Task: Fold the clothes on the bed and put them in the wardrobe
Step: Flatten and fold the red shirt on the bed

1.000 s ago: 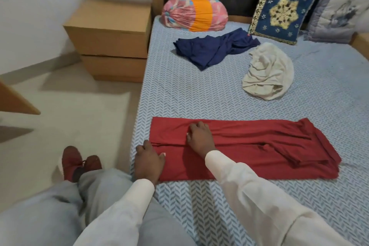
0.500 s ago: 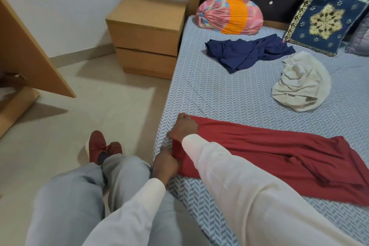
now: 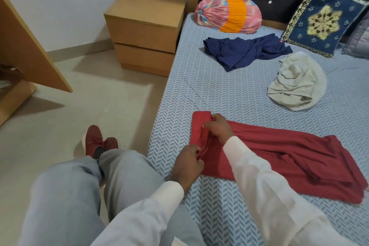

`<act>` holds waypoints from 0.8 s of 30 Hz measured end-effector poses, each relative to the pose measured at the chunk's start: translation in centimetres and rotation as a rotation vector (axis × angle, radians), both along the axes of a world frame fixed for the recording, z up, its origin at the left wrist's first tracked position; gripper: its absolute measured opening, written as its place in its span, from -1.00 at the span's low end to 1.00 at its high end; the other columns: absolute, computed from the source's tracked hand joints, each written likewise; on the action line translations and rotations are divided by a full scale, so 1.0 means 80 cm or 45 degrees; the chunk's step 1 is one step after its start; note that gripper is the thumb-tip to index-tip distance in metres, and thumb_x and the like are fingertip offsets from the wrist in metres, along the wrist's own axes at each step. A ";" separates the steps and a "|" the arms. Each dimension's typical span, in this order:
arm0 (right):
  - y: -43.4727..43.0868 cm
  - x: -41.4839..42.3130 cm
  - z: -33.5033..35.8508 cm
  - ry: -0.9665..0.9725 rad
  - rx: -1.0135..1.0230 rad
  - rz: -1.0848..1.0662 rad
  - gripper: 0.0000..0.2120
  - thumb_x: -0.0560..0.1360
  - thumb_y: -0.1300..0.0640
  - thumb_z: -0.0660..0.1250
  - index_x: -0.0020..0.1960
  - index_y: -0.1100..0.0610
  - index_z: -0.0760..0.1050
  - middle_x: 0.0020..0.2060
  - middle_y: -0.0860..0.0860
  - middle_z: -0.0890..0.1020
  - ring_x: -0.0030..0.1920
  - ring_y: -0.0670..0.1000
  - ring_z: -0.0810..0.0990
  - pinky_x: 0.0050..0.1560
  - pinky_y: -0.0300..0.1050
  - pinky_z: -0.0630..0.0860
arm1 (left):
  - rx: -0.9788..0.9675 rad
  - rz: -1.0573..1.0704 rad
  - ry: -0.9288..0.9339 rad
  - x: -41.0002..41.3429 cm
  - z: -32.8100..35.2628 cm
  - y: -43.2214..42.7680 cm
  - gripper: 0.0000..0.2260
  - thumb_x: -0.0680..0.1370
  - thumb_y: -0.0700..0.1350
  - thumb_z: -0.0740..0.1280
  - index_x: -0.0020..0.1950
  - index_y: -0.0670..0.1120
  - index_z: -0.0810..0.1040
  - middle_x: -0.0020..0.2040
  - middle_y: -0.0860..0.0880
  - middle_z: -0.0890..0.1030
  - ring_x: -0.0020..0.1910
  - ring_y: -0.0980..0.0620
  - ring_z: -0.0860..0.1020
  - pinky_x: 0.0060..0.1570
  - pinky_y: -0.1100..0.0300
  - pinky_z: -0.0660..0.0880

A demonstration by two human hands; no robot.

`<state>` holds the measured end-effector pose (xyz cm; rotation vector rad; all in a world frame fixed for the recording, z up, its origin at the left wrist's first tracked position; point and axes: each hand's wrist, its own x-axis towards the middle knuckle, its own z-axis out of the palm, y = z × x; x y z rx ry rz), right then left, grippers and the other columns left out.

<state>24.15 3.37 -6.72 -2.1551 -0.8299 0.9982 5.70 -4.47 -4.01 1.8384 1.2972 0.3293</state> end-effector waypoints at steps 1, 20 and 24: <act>-0.003 0.005 -0.002 -0.047 -0.011 0.033 -0.61 0.09 0.08 0.50 -0.10 0.13 0.55 -0.26 0.00 0.65 -0.25 0.03 0.60 -0.29 -0.16 0.47 | 0.018 -0.057 0.026 0.005 -0.003 -0.004 -0.62 0.43 -0.19 0.32 0.25 -0.11 0.54 0.14 -0.11 0.54 0.12 -0.07 0.53 0.14 0.19 0.41; -0.007 -0.025 0.017 -0.588 0.129 0.964 -0.62 0.48 0.24 0.39 0.30 0.21 0.51 -0.01 0.15 0.62 0.12 0.15 0.50 0.22 -0.01 0.41 | 0.065 -0.276 0.266 -0.003 -0.028 0.002 -0.39 0.54 -0.05 0.33 0.54 -0.01 0.16 0.36 -0.08 0.31 0.19 -0.13 0.51 0.16 0.03 0.48; 0.019 -0.022 0.000 -0.692 -0.038 0.681 -0.70 0.53 0.16 0.28 0.23 0.24 0.49 0.09 0.23 0.55 0.23 0.23 0.44 0.31 0.05 0.36 | 0.061 -0.018 0.333 -0.013 -0.029 0.001 -0.38 0.45 0.13 0.43 0.38 -0.02 0.23 0.22 -0.07 0.39 0.08 -0.15 0.55 0.01 -0.02 0.53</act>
